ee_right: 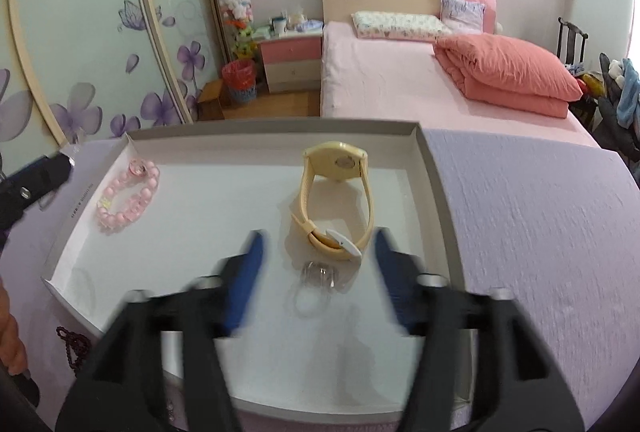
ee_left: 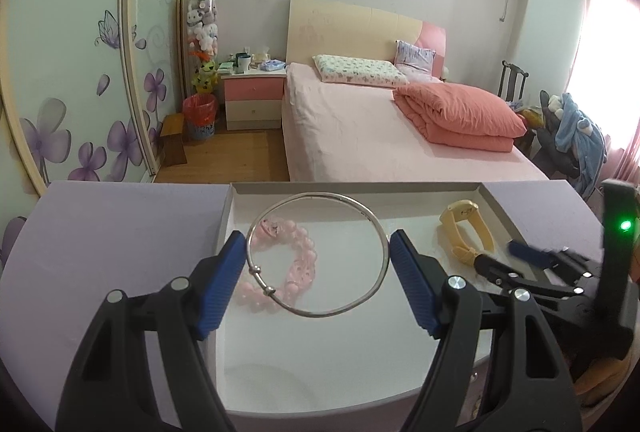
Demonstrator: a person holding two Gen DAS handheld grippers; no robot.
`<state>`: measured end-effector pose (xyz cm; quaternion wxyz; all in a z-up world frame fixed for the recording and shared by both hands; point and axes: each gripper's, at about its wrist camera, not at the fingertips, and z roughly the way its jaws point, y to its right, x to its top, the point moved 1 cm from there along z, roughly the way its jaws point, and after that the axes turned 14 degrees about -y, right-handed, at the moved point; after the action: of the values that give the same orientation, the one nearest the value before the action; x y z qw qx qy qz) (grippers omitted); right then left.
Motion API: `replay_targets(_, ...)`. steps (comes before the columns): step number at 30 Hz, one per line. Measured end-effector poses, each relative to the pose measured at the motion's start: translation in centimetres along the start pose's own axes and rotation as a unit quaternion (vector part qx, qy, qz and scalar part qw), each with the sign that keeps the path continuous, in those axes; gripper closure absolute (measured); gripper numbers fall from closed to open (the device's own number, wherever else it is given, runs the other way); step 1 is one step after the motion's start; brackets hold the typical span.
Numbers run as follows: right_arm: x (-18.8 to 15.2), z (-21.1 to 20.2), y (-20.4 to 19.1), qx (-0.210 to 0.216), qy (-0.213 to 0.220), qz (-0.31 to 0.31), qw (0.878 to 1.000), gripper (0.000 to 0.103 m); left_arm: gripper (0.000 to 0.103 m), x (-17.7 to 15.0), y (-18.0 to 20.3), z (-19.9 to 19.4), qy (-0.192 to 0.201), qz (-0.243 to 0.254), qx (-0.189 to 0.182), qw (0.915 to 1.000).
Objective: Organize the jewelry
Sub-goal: 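Carry the silver bangle and ring over the grey tray with both tools, then open both tools to drop the silver bangle and ring into the tray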
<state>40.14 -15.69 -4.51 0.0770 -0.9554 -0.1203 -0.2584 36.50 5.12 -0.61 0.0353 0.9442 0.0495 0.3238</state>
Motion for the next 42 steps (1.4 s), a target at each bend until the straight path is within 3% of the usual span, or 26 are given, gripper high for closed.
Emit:
replay_targets(20, -0.2, -1.2, 1.2, 0.007, 0.014, 0.008, 1.0, 0.041, 0.031, -0.6, 1.0, 3.0, -0.036, 0.006, -0.001, 0.9993)
replay_targets(25, -0.7, -1.2, 1.6, 0.009, 0.013, 0.009, 1.0, 0.041, 0.027, -0.4, 0.8, 3.7, -0.047, -0.007, -0.002, 0.9989)
replay_targets(33, -1.8, -2.5, 2.4, 0.013, 0.02, 0.017, 1.0, 0.041, 0.025, -0.8, -0.3, 1.2, -0.026, -0.021, 0.002, 0.9994)
replay_targets(42, -4.4, -6.0, 3.3, 0.027, 0.039, 0.029, 0.998, 0.041, 0.024, -3.8, -1.4, -4.9, -0.001, -0.024, 0.01, 0.9997)
